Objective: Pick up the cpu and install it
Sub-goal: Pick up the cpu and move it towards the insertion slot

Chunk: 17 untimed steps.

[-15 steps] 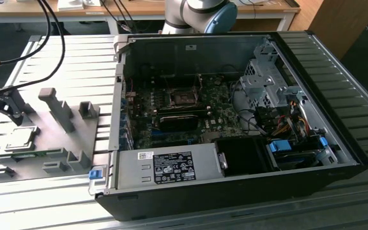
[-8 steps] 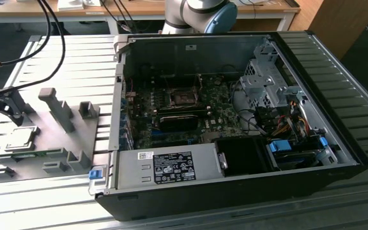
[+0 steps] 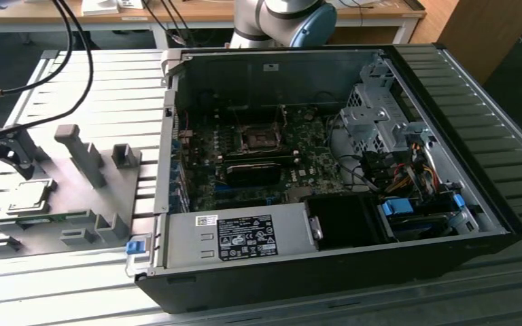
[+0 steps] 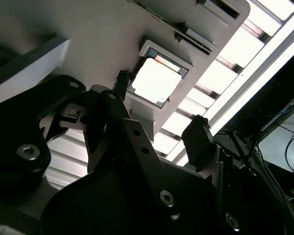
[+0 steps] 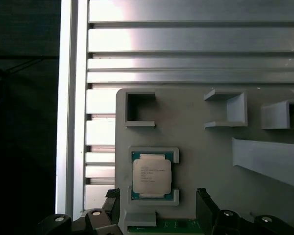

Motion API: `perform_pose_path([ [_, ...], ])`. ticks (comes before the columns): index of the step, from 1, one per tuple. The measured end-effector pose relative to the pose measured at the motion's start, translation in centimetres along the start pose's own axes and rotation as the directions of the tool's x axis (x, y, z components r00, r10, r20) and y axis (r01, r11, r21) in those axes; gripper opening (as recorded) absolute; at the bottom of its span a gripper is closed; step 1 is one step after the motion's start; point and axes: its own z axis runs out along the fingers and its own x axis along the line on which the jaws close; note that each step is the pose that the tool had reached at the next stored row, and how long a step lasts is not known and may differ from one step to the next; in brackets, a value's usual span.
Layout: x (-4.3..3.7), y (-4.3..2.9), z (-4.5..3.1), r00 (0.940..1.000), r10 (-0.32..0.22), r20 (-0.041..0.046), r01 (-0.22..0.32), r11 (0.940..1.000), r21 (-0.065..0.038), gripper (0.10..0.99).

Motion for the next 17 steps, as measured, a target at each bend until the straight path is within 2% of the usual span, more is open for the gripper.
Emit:
perform_pose_path([
  [7,-0.01,-0.02,0.22,1.0000,0.002,0.0005,-0.002,1.0000,0.000,0.718],
  [12,-0.01,-0.07,0.73,1.0000,0.007,0.0005,-0.007,1.0000,0.001,0.718],
  [17,-0.03,-0.16,1.14,0.9998,-0.021,-0.0013,0.021,0.9998,0.002,0.718],
])
